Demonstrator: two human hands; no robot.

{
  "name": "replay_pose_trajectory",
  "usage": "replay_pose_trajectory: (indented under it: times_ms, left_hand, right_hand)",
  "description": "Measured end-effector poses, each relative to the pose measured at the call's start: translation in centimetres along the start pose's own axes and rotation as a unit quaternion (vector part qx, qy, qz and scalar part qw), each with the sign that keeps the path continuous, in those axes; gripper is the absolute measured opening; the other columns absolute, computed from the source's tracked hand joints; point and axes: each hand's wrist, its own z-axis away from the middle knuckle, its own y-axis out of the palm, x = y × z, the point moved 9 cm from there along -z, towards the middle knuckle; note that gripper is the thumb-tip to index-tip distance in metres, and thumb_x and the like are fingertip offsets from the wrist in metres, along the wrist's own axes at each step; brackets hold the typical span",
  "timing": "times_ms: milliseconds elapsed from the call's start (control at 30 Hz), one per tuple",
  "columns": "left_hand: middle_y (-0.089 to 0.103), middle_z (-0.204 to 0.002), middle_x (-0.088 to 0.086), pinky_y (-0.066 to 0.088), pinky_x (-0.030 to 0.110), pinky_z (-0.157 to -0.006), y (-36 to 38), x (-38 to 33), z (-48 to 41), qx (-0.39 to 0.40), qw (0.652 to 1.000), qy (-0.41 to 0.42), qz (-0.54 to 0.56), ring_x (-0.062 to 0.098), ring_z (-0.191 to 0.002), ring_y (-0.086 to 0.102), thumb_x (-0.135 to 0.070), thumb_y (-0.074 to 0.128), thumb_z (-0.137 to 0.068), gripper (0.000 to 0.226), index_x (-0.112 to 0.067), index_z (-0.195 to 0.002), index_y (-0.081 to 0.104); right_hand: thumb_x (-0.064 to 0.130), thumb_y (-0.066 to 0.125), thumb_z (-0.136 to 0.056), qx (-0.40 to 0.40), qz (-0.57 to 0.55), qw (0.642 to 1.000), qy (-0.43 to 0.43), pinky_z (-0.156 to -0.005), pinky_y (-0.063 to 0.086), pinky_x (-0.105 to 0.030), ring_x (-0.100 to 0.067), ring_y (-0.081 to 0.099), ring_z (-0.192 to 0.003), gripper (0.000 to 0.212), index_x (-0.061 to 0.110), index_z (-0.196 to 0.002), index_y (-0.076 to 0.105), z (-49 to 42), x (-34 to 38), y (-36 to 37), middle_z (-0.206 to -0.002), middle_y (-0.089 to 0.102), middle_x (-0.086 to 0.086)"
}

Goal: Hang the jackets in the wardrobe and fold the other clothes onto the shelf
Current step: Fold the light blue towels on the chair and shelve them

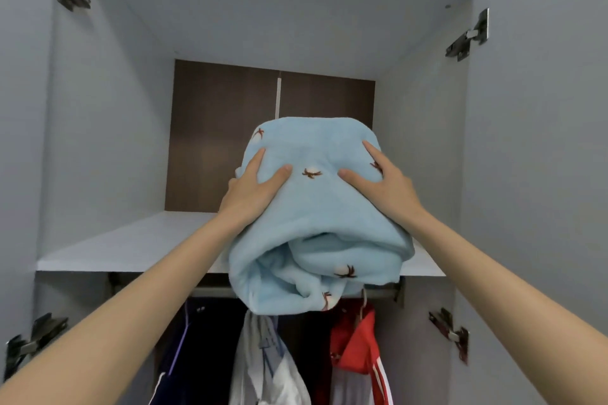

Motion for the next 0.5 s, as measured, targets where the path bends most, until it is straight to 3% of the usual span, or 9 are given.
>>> replay_pose_trajectory:
  times_ms: [300, 500]
  left_hand:
    - [0.026, -0.155, 0.009, 0.026, 0.045, -0.112, 8.7, 5.2, -10.1, 0.036, 0.999, -0.035, -0.01, 0.031, -0.14, 0.027, -0.073, 0.044, -0.084, 0.078, -0.048, -0.15, 0.01]
    - [0.017, -0.157, 0.015, 0.024, 0.042, -0.112, 15.1, 8.1, -13.5, 0.094, 0.993, -0.056, -0.039, 0.032, -0.143, 0.02, -0.068, 0.04, -0.089, 0.072, -0.05, -0.149, 0.004]
  right_hand:
    - [0.072, 0.06, -0.076, 0.041, 0.072, 0.996, 0.045, -0.111, 0.034, -0.041, -0.019, 0.041, -0.135, 0.082, 0.049, -0.147, 0.025, -9.5, -10.3, 3.3, -0.146, 0.045, 0.009]
    - [0.057, 0.062, -0.085, 0.044, 0.138, 0.985, 0.089, -0.108, 0.037, -0.044, -0.025, 0.044, -0.128, 0.072, 0.041, -0.147, 0.031, -12.1, -17.3, 4.6, -0.136, 0.052, -0.006]
